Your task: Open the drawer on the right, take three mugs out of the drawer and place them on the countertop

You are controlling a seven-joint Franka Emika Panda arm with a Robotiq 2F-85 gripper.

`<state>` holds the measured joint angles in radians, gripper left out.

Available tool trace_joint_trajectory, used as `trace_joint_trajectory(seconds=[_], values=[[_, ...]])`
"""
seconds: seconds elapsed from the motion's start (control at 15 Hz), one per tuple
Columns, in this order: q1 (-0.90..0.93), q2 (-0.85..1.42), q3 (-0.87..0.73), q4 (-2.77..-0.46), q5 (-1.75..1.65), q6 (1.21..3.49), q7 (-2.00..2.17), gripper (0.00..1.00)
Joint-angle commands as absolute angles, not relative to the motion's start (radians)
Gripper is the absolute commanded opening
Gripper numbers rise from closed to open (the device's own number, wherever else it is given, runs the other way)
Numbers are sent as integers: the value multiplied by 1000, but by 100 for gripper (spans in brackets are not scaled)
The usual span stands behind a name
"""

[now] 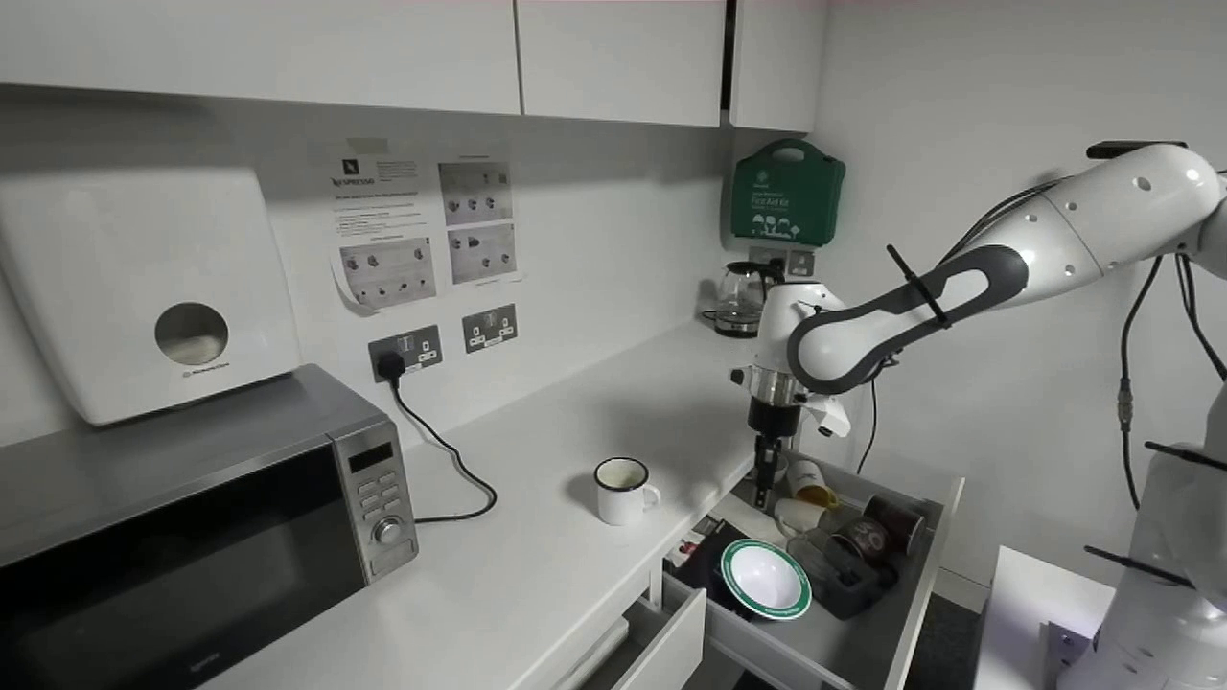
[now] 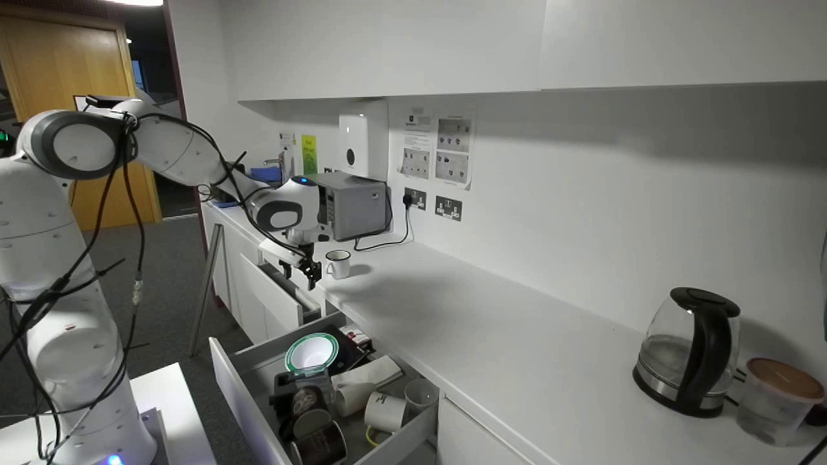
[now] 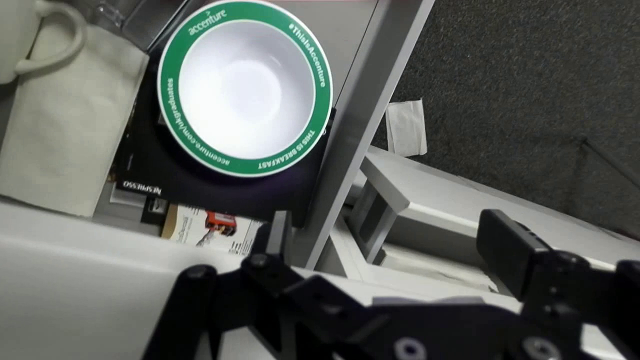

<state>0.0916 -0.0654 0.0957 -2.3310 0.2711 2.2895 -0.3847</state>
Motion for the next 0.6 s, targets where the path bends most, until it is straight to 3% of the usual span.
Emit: trace_joint_trajectory(seconds=[0.0, 0.53], values=[[101, -84, 85, -2368, 302, 2302, -403, 100], [107, -123, 79, -2422, 335, 2320, -422, 100]])
